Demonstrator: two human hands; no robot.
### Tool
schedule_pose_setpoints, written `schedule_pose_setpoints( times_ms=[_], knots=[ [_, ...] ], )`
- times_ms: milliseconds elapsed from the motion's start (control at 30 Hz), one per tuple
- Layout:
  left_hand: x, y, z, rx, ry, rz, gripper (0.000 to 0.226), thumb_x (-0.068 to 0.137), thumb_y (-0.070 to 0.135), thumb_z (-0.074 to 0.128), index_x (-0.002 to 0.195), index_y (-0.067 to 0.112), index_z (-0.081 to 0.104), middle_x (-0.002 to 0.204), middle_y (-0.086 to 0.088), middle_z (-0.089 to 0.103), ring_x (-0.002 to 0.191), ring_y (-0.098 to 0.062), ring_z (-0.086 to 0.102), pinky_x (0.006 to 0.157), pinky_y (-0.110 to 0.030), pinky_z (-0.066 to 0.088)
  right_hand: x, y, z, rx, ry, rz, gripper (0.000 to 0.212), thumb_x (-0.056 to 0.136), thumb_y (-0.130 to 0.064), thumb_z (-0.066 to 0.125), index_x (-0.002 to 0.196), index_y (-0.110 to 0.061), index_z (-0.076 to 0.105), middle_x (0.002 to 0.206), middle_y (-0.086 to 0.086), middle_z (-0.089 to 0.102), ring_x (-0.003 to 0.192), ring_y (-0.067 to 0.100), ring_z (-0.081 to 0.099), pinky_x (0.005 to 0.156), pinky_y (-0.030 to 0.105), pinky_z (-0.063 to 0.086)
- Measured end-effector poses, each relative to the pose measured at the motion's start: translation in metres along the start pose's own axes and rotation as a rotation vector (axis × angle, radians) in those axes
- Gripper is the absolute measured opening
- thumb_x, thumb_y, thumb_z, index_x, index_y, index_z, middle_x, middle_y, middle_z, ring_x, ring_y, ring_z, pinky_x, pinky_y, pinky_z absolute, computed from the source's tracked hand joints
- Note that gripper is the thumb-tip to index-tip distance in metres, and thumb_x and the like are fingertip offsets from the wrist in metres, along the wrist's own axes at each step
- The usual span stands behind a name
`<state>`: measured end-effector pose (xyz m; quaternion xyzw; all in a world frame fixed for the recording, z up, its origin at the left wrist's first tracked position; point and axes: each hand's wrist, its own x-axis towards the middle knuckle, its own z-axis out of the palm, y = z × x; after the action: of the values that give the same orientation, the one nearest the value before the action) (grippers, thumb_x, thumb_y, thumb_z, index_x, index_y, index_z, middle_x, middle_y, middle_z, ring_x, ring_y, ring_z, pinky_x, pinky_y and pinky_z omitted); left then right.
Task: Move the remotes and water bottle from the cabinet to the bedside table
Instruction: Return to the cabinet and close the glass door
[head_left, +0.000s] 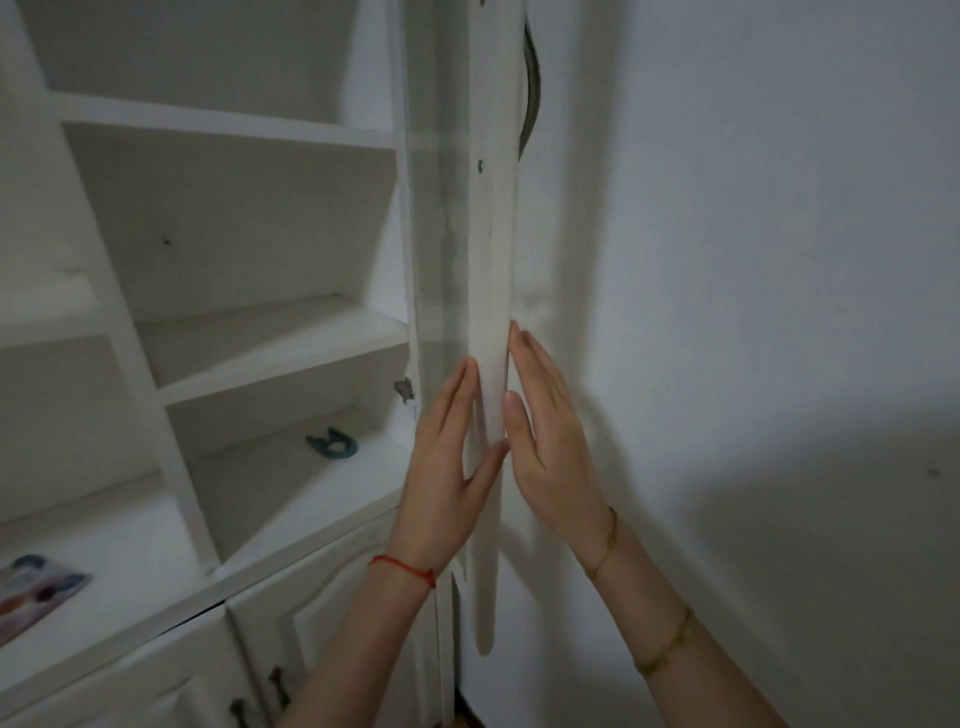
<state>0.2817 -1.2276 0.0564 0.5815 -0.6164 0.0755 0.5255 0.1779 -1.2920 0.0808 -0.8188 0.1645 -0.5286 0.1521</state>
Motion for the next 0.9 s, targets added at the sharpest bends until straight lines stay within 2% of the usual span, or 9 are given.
schedule_pose_setpoints(
  times_ms=[100, 200, 267, 367, 433, 600, 800, 900],
  knots=[
    [-0.011, -0.007, -0.024, 0.029, 0.055, -0.016, 0.068, 0.093, 0.025, 0.057, 0.152, 0.015, 0.024, 0.158, 0.004, 0.029, 0.143, -0.015, 0.032, 0.111, -0.046, 0.038, 0.001, -0.012, 0.021, 0.084, -0.082, -0.062, 0.053, 0.104, -0.020, 0.028, 0.154, -0.004, 0.018, 0.164, 0.003, 0.019, 0.152, 0.013, 0.013, 0.124, 0.029, 0.014],
    [-0.020, -0.012, -0.049, 0.071, 0.115, -0.012, 0.064, 0.092, 0.015, 0.061, 0.149, 0.011, 0.033, 0.151, 0.000, 0.041, 0.135, -0.016, 0.045, 0.104, -0.044, 0.044, 0.005, -0.021, 0.045, 0.183, -0.161, -0.091, 0.053, 0.106, -0.016, 0.029, 0.155, -0.007, 0.013, 0.165, 0.000, 0.012, 0.153, 0.015, 0.008, 0.125, 0.032, 0.012],
    [-0.024, -0.016, -0.064, 0.133, 0.154, -0.015, 0.061, 0.090, 0.011, 0.063, 0.146, 0.009, 0.038, 0.142, -0.002, 0.050, 0.126, -0.015, 0.052, 0.102, -0.038, 0.046, 0.010, -0.025, 0.058, 0.225, -0.213, -0.119, 0.054, 0.105, -0.013, 0.031, 0.156, -0.009, 0.012, 0.166, -0.001, 0.010, 0.154, 0.015, 0.005, 0.125, 0.034, 0.011],
    [-0.030, -0.027, -0.085, 0.207, 0.205, -0.054, 0.059, 0.088, 0.008, 0.065, 0.142, 0.009, 0.042, 0.131, 0.002, 0.057, 0.117, -0.005, 0.055, 0.098, -0.022, 0.045, 0.018, -0.032, 0.080, 0.246, -0.277, -0.174, 0.056, 0.105, -0.013, 0.032, 0.156, -0.011, 0.010, 0.166, -0.003, 0.006, 0.154, 0.014, 0.001, 0.125, 0.036, 0.009],
    [-0.034, -0.036, -0.099, 0.258, 0.246, -0.081, 0.056, 0.087, 0.007, 0.066, 0.140, 0.009, 0.045, 0.125, 0.004, 0.059, 0.111, -0.004, 0.056, 0.095, -0.018, 0.045, 0.024, -0.037, 0.097, 0.247, -0.315, -0.211, 0.057, 0.105, -0.014, 0.033, 0.156, -0.013, 0.007, 0.166, -0.003, 0.004, 0.154, 0.014, -0.002, 0.126, 0.038, 0.010],
    [-0.034, -0.065, -0.135, 0.349, 0.348, -0.154, 0.054, 0.088, 0.009, 0.066, 0.138, 0.013, 0.047, 0.129, 0.008, 0.055, 0.116, -0.004, 0.054, 0.101, -0.020, 0.044, 0.041, -0.053, 0.151, 0.234, -0.360, -0.278, 0.062, 0.105, -0.017, 0.037, 0.157, -0.015, 0.003, 0.166, -0.005, -0.004, 0.153, 0.012, -0.007, 0.125, 0.042, 0.011],
    [-0.025, -0.120, -0.179, 0.467, 0.342, -0.235, 0.065, 0.086, 0.013, 0.068, 0.144, 0.013, 0.040, 0.143, -0.002, 0.049, 0.130, -0.016, 0.047, 0.110, -0.032, 0.039, 0.064, -0.067, 0.220, 0.172, -0.357, -0.326, 0.064, 0.106, -0.025, 0.037, 0.157, -0.018, -0.001, 0.166, -0.003, -0.008, 0.152, 0.013, -0.012, 0.125, 0.042, 0.008],
    [-0.019, -0.146, -0.196, 0.535, 0.336, -0.265, 0.069, 0.086, 0.017, 0.070, 0.147, 0.014, 0.037, 0.150, -0.002, 0.041, 0.138, -0.015, 0.037, 0.115, -0.014, 0.023, 0.074, -0.069, 0.251, 0.127, -0.334, -0.336, 0.066, 0.105, -0.024, 0.039, 0.156, -0.019, -0.003, 0.166, -0.003, -0.010, 0.152, 0.015, -0.013, 0.125, 0.043, 0.009]
  ],
)
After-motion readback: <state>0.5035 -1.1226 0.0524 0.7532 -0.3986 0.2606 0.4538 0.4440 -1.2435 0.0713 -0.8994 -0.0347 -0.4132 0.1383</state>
